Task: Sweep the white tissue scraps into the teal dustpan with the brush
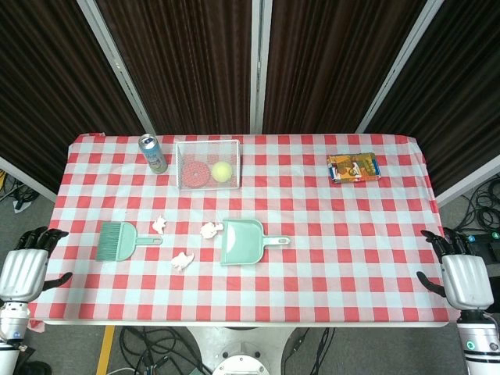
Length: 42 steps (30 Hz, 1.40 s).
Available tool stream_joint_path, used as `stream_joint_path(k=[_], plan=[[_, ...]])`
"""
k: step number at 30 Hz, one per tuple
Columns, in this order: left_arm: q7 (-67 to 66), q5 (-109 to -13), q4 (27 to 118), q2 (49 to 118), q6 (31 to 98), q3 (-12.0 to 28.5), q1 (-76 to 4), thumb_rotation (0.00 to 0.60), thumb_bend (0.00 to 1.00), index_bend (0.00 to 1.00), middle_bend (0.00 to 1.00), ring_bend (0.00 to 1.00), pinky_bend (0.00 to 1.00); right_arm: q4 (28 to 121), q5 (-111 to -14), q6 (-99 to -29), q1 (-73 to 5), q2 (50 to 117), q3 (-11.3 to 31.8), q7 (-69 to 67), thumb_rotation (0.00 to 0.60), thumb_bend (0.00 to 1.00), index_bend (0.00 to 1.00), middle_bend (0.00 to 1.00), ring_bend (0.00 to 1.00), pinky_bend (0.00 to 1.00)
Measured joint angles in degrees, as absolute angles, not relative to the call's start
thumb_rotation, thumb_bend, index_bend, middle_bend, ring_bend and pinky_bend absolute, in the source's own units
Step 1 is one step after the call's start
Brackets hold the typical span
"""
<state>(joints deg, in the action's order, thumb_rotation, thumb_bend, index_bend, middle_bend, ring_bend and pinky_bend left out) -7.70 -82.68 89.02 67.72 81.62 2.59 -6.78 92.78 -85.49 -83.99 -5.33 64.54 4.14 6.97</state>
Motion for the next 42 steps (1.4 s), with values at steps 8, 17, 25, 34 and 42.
stream_joint_path(k=[8,17,25,34,42], plan=[[-7.4,-82.7,88.3,69.0,81.9,2.8,-6.9,0.6,0.06,0.24,0.21,0.13,0.17,93.4,-85.6,-83.6,-5.8,64.4,4.3,7.2,0.6,0.08,0.2,0.31,0.12,0.16],[-6.4,-82.8,89.5,68.4,78.6,4.3,-10.1,0.6,0.06,0.27,0.23,0.17,0.22,93.5,-86.5,-84.0,-6.1,63.5,4.5,6.1,0.6,0.08,0.2,0.31,0.12,0.16],[-6.2,-80.7,88.1,70.5,68.6,7.9,-19.0,0.6,0.12,0.39,0.4,0.47,0.7,93.7,-86.9,-85.2,-6.0,62.5,4.9,5.6,0.6,0.08,0.2,0.31,0.12,0.16],[-23.6,-71.6,86.5,75.4,60.1,9.3,-25.7,0.6,0.15,0.42,0.44,0.67,0.85,93.7,-86.2,-85.7,-5.5,61.6,5.1,5.3,0.6,0.08,0.2,0.31,0.12,0.16],[-38.3,-58.1,84.5,82.6,55.3,9.1,-31.5,0.6,0.19,0.42,0.44,0.73,0.88,93.6,-85.8,-85.3,-5.6,61.4,5.1,5.0,0.6,0.08,0.2,0.31,0.12,0.17]])
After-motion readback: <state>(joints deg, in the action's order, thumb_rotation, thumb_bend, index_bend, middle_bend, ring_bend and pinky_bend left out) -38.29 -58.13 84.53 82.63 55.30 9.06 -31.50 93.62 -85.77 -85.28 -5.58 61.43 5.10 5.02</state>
